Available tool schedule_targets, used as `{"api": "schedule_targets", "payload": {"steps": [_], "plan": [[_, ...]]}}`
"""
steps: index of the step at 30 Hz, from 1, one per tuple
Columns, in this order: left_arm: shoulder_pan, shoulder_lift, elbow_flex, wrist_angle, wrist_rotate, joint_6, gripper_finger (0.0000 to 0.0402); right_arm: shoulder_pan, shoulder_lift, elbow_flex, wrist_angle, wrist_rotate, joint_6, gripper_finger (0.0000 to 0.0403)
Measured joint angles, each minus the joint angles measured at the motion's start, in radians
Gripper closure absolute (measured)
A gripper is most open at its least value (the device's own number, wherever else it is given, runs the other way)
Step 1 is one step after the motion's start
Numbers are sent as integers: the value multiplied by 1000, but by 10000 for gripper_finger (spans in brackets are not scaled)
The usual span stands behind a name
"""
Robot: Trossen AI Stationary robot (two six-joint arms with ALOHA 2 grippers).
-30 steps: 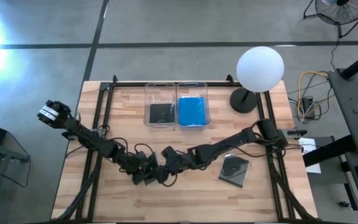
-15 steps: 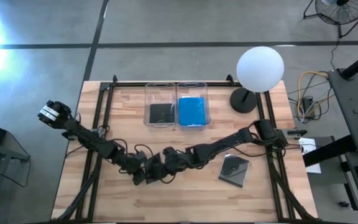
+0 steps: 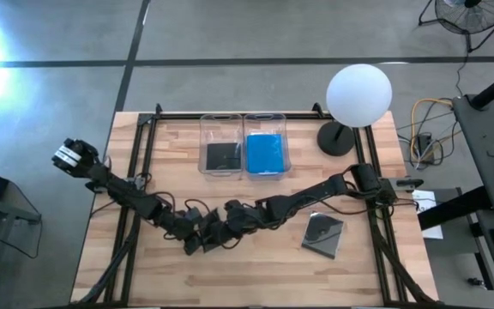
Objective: Pick & place jewel cases by type
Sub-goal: Put the left black CD case into the left transparent bin
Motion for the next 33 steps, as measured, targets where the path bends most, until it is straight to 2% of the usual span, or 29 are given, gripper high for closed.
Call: {"api": "schedule_targets", "payload": {"steps": [4, 8, 13, 17, 20, 24, 28, 33], "plan": [[-37, -47, -2, -29, -20, -32, 298, 0, -7, 0, -51, -13, -6, 351], [-114, -133, -2, -138, -103, -94, 298, -1, -36, 0, -106, -13, -33, 351], [-233, -284, -1, -292, -291, -232, 298, -12, -94, 0, -153, 31, -49, 351], [-332, -390, -1, -387, -452, -363, 298, -31, -166, 0, -176, 153, -48, 351], [-392, -446, -1, -408, -579, -418, 298, -60, -242, 0, -172, 237, -70, 351], [-429, -485, 0, -407, -713, -442, 298, -112, -320, 2, -172, 290, -130, 351], [-431, -499, 2, -408, -758, -440, 298, -178, -362, 2, -174, 391, -135, 351], [-431, -499, 13, -407, -772, -426, 298, -295, -348, 2, -176, 423, -106, 351]]}}
